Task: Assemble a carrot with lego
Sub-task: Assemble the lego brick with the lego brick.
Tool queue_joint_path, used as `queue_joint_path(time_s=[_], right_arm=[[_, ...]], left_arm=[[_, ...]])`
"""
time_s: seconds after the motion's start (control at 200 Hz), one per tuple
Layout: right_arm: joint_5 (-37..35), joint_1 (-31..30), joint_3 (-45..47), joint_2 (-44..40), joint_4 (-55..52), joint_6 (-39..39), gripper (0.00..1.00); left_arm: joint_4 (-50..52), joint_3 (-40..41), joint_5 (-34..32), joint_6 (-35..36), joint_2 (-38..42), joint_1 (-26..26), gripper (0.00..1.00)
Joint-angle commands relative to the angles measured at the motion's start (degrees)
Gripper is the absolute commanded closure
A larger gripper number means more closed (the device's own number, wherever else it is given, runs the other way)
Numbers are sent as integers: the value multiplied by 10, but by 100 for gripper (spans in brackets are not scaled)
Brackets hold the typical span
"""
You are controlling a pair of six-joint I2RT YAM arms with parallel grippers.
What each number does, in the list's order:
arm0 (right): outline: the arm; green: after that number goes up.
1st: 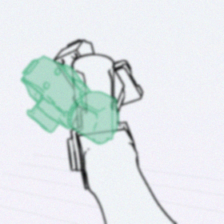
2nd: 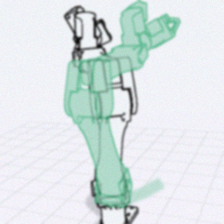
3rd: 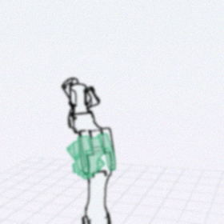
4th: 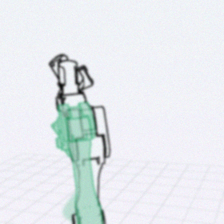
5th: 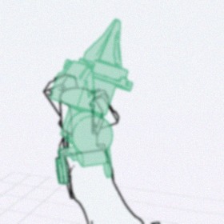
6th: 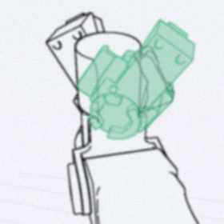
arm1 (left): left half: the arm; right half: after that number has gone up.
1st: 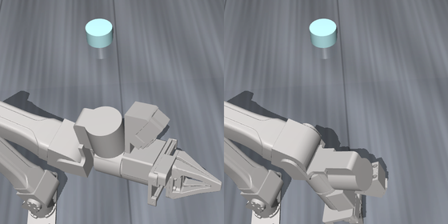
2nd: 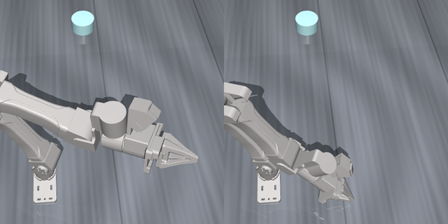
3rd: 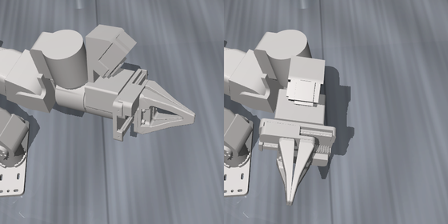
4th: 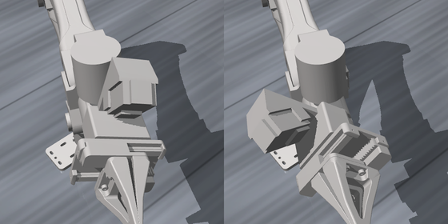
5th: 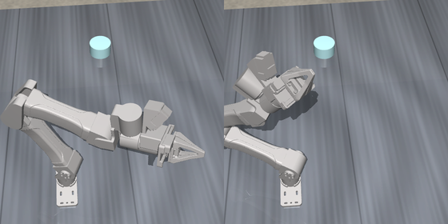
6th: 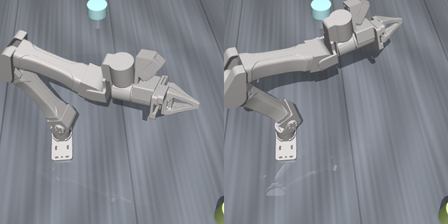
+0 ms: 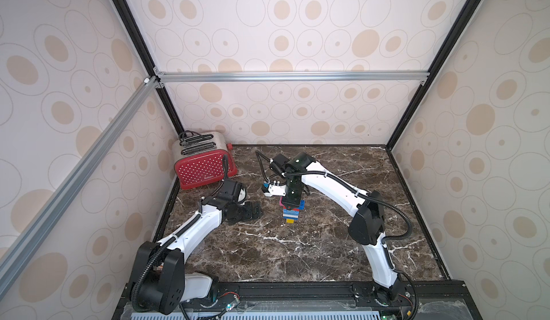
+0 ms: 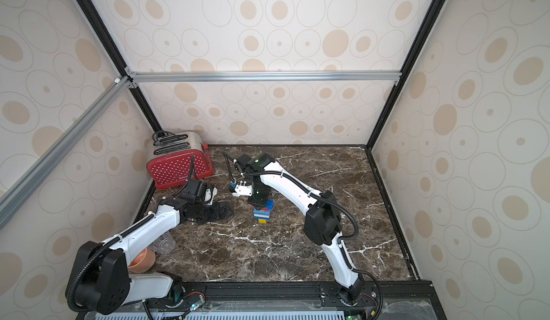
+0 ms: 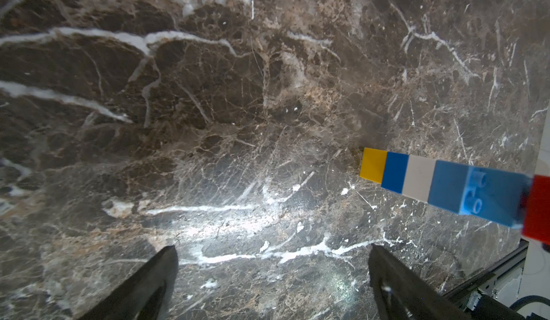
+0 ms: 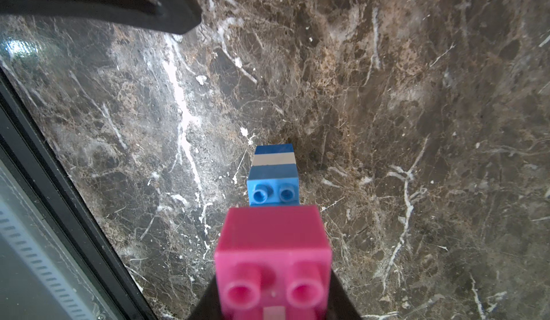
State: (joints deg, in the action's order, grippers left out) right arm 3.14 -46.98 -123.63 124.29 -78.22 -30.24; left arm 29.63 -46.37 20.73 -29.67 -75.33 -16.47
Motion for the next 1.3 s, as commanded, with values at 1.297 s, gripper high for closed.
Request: queue_joint_path(time_s=[1.297], right_arm=[[23, -6, 88, -12, 15, 26, 77]], left_arm=[[3, 0, 2, 10, 1, 4, 1]])
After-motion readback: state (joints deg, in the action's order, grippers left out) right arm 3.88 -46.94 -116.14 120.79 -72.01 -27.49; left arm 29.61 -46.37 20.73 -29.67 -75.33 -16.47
